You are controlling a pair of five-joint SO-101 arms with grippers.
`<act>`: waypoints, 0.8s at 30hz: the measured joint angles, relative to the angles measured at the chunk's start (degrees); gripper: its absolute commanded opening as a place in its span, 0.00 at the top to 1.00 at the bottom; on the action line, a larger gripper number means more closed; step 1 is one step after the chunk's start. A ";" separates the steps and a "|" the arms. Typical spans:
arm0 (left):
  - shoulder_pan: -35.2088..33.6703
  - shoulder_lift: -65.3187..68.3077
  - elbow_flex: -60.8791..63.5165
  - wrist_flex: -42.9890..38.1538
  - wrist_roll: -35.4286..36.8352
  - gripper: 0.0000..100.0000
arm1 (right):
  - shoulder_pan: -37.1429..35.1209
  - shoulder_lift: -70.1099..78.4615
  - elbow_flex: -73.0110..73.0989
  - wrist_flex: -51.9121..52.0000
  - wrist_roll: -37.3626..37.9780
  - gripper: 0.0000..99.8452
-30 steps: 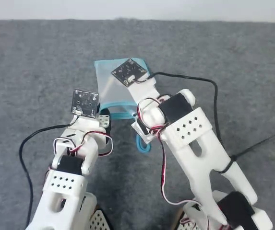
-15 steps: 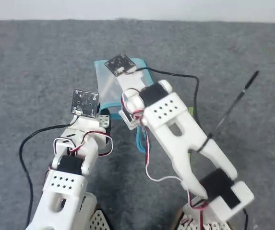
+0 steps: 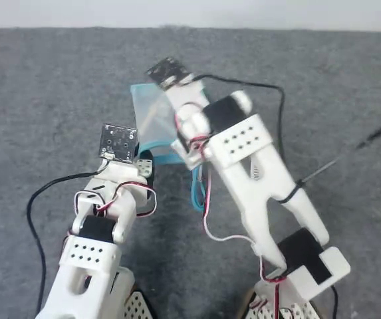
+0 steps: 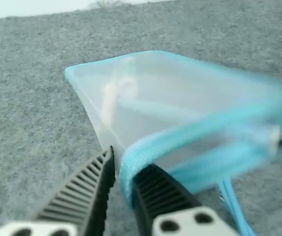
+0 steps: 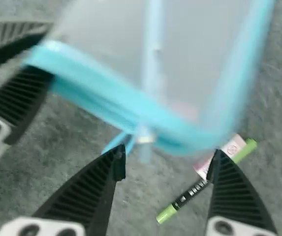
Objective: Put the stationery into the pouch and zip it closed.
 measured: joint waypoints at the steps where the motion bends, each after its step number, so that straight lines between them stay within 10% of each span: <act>1: 0.00 0.00 0.00 0.00 0.00 0.99 | 0.53 0.00 -0.62 0.79 0.44 0.73; 10: -11.34 0.00 0.00 0.09 4.75 0.99 | 9.49 -12.13 8.18 1.41 1.14 0.73; 17: 4.04 0.00 0.00 2.90 -1.85 0.99 | 16.35 -12.40 36.84 -16.18 1.14 0.73; 24: -13.27 0.00 -1.58 2.90 5.71 0.99 | 17.14 -12.40 50.55 -25.23 1.14 0.73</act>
